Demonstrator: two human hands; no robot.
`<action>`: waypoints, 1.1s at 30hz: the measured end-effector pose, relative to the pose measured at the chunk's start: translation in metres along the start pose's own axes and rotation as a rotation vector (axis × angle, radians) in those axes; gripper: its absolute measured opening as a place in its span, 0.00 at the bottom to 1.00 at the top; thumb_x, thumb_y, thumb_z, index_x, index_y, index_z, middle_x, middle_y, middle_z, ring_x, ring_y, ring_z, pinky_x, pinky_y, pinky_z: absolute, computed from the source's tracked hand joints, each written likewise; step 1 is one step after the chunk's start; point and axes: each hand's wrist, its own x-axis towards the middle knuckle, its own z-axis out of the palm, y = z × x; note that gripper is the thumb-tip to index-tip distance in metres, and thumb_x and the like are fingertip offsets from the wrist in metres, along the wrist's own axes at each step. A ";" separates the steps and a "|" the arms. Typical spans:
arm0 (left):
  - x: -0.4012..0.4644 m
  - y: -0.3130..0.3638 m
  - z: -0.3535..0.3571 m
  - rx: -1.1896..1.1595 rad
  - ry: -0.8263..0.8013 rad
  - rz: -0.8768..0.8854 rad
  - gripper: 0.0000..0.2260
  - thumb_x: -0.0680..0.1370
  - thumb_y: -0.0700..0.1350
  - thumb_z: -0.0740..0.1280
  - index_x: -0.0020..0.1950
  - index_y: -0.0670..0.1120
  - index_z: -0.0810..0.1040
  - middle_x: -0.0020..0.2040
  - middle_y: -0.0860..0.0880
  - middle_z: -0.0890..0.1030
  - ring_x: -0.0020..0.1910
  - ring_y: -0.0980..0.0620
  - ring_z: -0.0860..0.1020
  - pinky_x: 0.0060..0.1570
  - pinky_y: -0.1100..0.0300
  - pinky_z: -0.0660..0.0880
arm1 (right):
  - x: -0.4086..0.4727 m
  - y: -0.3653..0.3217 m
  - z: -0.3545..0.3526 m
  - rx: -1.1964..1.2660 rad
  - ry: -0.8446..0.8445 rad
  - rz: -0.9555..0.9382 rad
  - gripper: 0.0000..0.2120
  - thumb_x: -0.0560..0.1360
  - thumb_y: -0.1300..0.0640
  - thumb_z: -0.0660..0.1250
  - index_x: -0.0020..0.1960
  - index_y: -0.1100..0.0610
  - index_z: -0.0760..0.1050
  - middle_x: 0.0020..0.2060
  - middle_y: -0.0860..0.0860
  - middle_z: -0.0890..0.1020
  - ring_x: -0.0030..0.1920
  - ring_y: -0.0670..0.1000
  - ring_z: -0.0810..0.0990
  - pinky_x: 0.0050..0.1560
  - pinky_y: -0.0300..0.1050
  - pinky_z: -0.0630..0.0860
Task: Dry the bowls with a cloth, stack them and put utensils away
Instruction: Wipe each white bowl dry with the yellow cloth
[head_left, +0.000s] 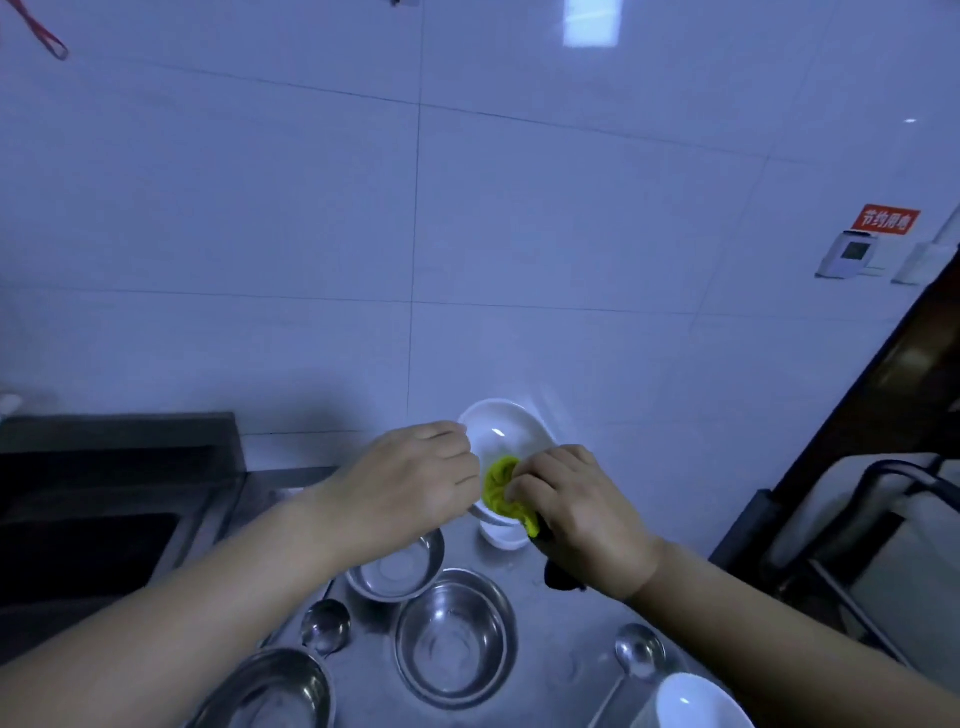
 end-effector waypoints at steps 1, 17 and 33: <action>0.003 0.003 0.006 -0.005 -0.003 -0.006 0.11 0.71 0.33 0.66 0.33 0.46 0.71 0.31 0.49 0.71 0.33 0.47 0.70 0.49 0.53 0.76 | 0.000 -0.003 0.004 0.031 0.018 0.084 0.14 0.61 0.66 0.67 0.45 0.54 0.72 0.39 0.50 0.77 0.38 0.55 0.76 0.40 0.50 0.70; 0.029 0.086 0.189 -0.189 -0.571 -0.362 0.17 0.46 0.36 0.77 0.25 0.47 0.73 0.25 0.50 0.73 0.26 0.46 0.75 0.25 0.63 0.69 | -0.164 0.137 -0.003 0.150 0.081 0.835 0.20 0.60 0.74 0.73 0.50 0.62 0.77 0.46 0.53 0.77 0.47 0.55 0.77 0.46 0.37 0.68; 0.082 0.216 0.369 -0.515 -0.742 -0.433 0.16 0.46 0.40 0.80 0.23 0.48 0.73 0.24 0.51 0.73 0.25 0.50 0.74 0.23 0.66 0.65 | -0.282 0.203 0.075 0.412 -0.028 1.003 0.20 0.61 0.74 0.74 0.49 0.58 0.77 0.45 0.47 0.78 0.48 0.40 0.76 0.50 0.30 0.69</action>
